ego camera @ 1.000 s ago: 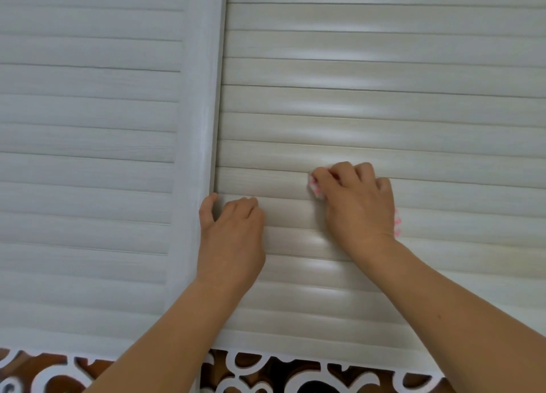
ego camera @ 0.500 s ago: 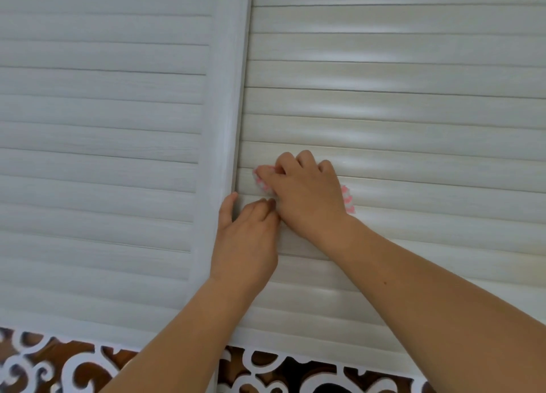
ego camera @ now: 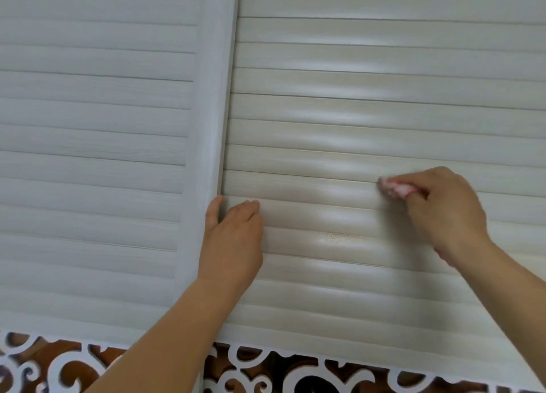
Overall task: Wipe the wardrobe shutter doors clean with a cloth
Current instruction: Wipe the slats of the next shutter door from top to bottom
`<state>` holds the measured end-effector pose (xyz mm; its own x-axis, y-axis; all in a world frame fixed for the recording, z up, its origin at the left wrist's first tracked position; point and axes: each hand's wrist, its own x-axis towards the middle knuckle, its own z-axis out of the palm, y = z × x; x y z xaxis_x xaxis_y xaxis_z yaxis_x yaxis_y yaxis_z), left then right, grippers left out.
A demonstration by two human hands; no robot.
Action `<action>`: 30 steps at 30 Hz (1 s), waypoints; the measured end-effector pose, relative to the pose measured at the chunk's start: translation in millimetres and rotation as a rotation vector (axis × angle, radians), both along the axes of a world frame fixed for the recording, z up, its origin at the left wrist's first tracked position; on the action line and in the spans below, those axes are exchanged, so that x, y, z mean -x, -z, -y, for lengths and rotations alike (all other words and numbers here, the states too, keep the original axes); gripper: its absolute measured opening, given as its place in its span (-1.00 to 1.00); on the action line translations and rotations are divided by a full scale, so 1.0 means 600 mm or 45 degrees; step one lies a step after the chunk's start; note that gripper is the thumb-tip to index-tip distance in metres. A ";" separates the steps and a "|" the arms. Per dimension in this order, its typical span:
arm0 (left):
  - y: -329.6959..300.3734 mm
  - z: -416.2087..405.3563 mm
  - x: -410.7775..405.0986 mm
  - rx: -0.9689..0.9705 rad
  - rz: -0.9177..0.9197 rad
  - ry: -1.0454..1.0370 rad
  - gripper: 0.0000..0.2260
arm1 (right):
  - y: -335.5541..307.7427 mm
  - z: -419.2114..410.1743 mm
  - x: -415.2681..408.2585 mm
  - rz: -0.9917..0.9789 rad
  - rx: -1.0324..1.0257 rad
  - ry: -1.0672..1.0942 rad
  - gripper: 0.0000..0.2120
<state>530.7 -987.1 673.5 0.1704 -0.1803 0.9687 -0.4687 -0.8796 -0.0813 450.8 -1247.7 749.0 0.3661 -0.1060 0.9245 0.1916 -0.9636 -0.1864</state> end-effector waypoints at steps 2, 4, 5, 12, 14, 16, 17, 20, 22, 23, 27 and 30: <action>0.002 0.003 0.001 0.017 -0.006 0.005 -0.70 | -0.007 -0.002 -0.008 0.164 -0.124 -0.123 -0.75; 0.001 0.005 0.003 0.030 -0.011 0.003 -0.70 | -0.007 -0.020 -0.029 0.242 -0.095 -0.124 -0.69; 0.000 0.005 0.004 0.033 -0.013 0.002 -0.70 | -0.005 -0.036 -0.042 0.257 -0.041 -0.102 -0.64; 0.002 0.002 0.002 -0.003 0.017 0.001 -0.76 | 0.025 -0.142 -0.093 0.356 0.522 -0.016 -0.67; 0.001 0.000 0.002 -0.017 0.015 -0.014 -0.80 | 0.051 -0.148 -0.096 0.324 0.610 -0.024 -0.70; -0.001 -0.002 0.005 -0.040 0.002 -0.009 -0.80 | 0.081 -0.139 -0.093 0.260 0.647 -0.093 -0.75; 0.000 -0.003 0.005 -0.049 -0.006 -0.002 -0.78 | 0.093 -0.132 -0.089 0.227 0.642 -0.136 -0.76; -0.001 -0.002 0.006 -0.046 -0.040 0.000 -0.69 | 0.102 -0.101 -0.067 0.169 0.486 -0.275 -0.74; 0.001 0.000 0.007 -0.030 -0.058 0.011 -0.68 | 0.089 -0.072 -0.049 0.213 0.346 -0.268 -0.68; 0.002 0.002 0.007 -0.019 -0.068 0.018 -0.68 | 0.081 -0.054 -0.044 0.253 0.282 -0.229 -0.65; 0.006 0.006 0.008 0.030 -0.073 0.037 -0.74 | 0.068 -0.024 -0.047 0.333 0.213 -0.078 -0.60; 0.007 0.010 0.009 0.053 -0.086 0.024 -0.79 | 0.102 -0.050 -0.066 0.400 0.330 -0.015 -0.61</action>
